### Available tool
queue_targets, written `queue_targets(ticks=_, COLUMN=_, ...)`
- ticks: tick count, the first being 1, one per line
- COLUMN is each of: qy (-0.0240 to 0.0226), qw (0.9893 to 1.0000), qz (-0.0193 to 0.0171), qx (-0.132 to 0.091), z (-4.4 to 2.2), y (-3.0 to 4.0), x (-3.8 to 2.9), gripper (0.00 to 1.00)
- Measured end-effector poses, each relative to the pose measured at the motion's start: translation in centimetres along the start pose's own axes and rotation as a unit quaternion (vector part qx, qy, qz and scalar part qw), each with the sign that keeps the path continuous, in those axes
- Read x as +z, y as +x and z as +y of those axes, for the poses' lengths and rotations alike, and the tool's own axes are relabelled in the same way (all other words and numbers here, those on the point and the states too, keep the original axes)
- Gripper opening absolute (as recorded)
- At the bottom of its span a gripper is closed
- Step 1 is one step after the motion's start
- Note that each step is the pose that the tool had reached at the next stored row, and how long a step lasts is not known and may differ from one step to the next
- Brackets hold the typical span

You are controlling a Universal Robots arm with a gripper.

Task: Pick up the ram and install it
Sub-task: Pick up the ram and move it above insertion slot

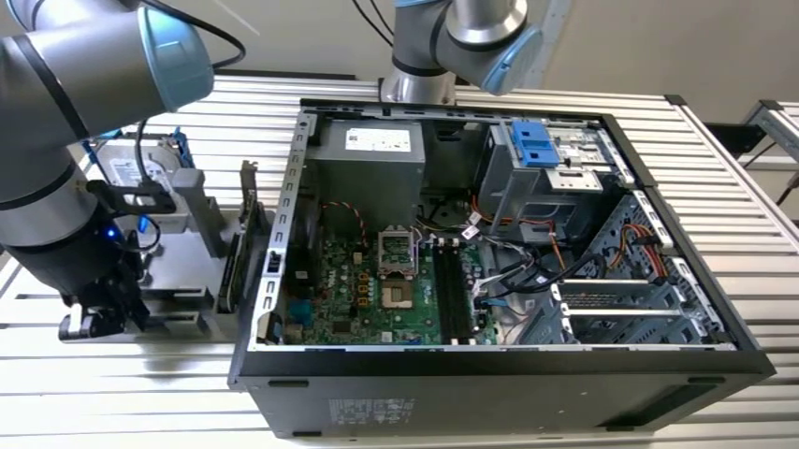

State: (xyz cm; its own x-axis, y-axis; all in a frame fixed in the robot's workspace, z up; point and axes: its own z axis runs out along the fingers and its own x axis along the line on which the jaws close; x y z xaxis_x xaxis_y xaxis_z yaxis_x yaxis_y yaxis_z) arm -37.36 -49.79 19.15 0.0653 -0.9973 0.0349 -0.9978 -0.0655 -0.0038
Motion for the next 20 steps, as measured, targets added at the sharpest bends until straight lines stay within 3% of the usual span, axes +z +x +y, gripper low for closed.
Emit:
queue_targets(ticks=6, qy=-0.0001, qw=1.0, qz=0.0, qx=0.0, z=0.0, y=0.0, x=-0.04, gripper=1.0)
queue_targets(ticks=7, qy=-0.0001, qw=1.0, qz=0.0001, qx=0.0, z=0.0, y=0.01, x=-0.04, gripper=0.0)
queue_targets(ticks=20, qy=0.0, qw=1.0, qz=-0.0002, qx=0.0, z=0.0, y=0.0, x=-0.07, gripper=0.0)
